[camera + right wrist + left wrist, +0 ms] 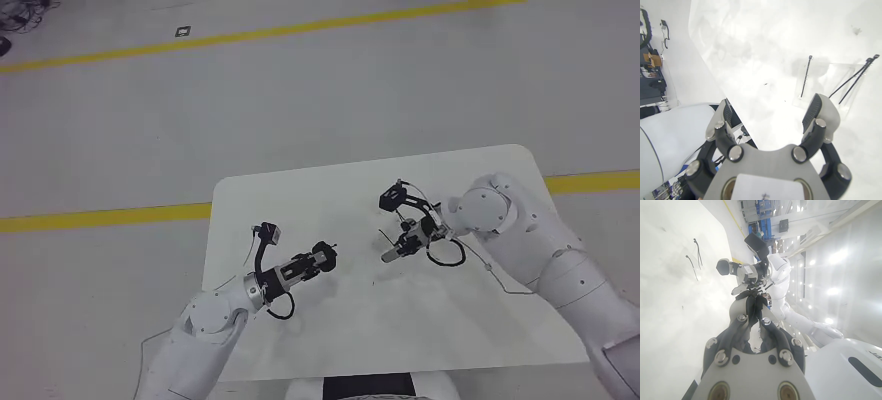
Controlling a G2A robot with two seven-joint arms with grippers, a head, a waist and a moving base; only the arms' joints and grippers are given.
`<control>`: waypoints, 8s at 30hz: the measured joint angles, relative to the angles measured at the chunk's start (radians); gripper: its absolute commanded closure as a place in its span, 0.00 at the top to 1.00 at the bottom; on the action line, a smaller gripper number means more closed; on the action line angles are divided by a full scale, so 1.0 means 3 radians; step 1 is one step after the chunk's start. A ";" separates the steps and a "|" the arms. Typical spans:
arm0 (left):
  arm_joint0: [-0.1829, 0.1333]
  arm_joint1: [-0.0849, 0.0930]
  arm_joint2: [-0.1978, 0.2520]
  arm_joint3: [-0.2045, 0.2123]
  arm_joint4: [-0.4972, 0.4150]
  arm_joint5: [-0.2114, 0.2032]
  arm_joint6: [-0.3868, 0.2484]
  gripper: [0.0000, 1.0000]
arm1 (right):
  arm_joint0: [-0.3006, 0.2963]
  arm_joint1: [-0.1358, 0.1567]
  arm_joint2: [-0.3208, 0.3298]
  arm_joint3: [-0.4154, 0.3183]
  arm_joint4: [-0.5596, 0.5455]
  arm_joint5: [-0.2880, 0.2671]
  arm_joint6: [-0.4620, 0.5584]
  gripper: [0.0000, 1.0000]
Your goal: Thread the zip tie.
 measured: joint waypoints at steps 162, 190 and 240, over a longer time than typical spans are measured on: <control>-0.0082 -0.0154 0.0446 0.0145 -0.0449 0.0000 0.0936 0.00 | -0.1490 0.0194 0.0412 -0.1456 -0.0549 -0.0002 -0.3719 0.00; -0.0238 -0.0034 0.0100 0.0275 -0.1257 0.0918 -0.0365 0.00 | -0.1133 0.0496 0.0075 -0.1411 -0.0649 -0.0002 -0.3814 0.00; -0.0480 0.0017 0.0153 0.0584 -0.1827 0.1475 -0.0941 0.00 | 0.0043 0.0957 -0.1511 -0.1245 -0.0599 -0.0002 -0.4803 0.00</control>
